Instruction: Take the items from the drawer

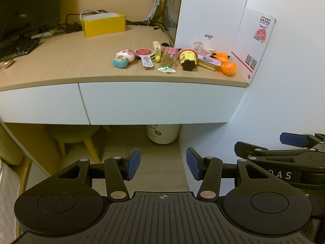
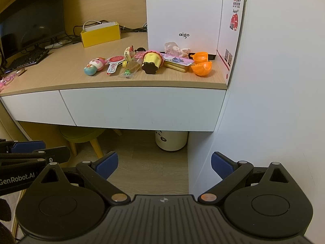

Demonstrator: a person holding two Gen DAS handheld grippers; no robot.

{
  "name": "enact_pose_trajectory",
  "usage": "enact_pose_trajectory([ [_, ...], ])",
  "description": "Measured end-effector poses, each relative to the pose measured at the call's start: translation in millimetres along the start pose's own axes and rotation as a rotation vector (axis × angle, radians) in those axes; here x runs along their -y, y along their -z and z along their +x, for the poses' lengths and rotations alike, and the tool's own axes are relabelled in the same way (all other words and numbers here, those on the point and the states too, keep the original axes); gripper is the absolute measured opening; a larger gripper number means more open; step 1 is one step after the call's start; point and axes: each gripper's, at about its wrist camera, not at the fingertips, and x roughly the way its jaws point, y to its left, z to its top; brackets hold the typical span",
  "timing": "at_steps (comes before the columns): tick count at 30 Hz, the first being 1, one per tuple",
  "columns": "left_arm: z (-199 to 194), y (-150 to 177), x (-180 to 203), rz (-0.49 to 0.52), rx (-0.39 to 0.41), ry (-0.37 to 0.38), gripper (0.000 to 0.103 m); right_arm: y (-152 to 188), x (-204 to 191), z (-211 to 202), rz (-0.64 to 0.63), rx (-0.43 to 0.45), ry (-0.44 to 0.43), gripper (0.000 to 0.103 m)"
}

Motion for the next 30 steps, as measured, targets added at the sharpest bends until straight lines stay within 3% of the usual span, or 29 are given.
enact_pose_trajectory([
  [30,0.1,6.7,-4.8,-0.015,-0.014,0.001,0.055,3.3,1.5,2.2,-0.001,-0.004,-0.004,0.098],
])
